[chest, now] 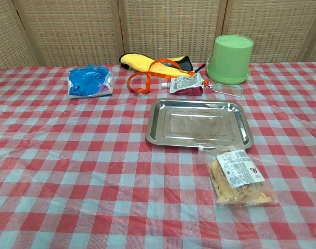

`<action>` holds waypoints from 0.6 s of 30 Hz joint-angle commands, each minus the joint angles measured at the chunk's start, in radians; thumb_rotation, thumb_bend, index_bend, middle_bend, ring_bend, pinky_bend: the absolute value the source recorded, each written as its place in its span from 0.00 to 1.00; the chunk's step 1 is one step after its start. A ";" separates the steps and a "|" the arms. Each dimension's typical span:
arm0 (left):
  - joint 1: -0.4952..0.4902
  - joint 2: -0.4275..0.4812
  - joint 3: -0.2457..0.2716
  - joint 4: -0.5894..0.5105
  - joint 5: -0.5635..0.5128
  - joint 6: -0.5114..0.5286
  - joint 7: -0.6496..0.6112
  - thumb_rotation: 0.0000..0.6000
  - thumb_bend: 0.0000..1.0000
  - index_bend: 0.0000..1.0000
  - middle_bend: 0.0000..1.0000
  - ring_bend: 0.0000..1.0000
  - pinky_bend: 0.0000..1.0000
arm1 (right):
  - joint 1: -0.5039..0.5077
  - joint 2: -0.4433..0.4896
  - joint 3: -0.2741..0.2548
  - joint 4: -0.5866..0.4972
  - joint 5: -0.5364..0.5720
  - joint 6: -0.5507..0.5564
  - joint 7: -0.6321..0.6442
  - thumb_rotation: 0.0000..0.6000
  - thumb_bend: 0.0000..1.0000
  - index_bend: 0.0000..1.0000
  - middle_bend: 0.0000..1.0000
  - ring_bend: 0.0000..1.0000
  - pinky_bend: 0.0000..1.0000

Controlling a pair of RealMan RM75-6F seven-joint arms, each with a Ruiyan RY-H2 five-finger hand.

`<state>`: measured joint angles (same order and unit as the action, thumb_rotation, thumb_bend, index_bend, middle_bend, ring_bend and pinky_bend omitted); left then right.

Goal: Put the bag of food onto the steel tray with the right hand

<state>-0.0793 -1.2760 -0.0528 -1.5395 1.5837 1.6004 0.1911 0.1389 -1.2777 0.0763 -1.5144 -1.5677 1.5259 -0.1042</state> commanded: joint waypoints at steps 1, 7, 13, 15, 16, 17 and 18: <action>-0.001 -0.001 0.000 0.000 0.000 -0.002 0.000 1.00 0.06 0.00 0.00 0.00 0.00 | -0.003 -0.003 0.010 0.002 0.020 0.000 -0.005 1.00 0.10 0.00 0.00 0.00 0.00; 0.001 -0.003 0.003 -0.001 0.003 0.002 0.002 1.00 0.06 0.00 0.00 0.00 0.00 | -0.004 0.007 0.027 0.000 0.075 -0.028 0.012 1.00 0.10 0.00 0.00 0.00 0.00; 0.003 -0.003 0.003 0.000 0.009 0.009 -0.005 1.00 0.06 0.00 0.00 0.00 0.00 | -0.008 0.017 0.023 -0.015 0.052 -0.009 0.026 1.00 0.10 0.00 0.00 0.00 0.00; 0.002 -0.002 0.000 0.001 0.006 0.009 -0.011 1.00 0.06 0.00 0.00 0.00 0.00 | -0.008 0.018 0.026 -0.019 0.053 -0.008 0.026 1.00 0.10 0.00 0.00 0.00 0.00; 0.002 -0.002 -0.001 0.002 0.003 0.008 -0.014 1.00 0.06 0.00 0.00 0.00 0.00 | -0.008 0.017 0.027 -0.019 0.054 -0.007 0.025 1.00 0.10 0.00 0.00 0.00 0.00; 0.002 -0.001 -0.002 0.002 0.000 0.007 -0.015 1.00 0.06 0.00 0.00 0.00 0.00 | -0.008 0.016 0.029 -0.019 0.056 -0.007 0.024 1.00 0.10 0.00 0.00 0.00 0.00; 0.003 0.000 -0.004 0.001 -0.002 0.007 -0.019 1.00 0.06 0.00 0.00 0.00 0.00 | -0.009 0.015 0.030 -0.018 0.059 -0.007 0.024 1.00 0.10 0.00 0.00 0.00 0.00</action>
<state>-0.0768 -1.2764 -0.0556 -1.5384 1.5825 1.6080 0.1739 0.1306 -1.2622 0.1052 -1.5330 -1.5095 1.5190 -0.0799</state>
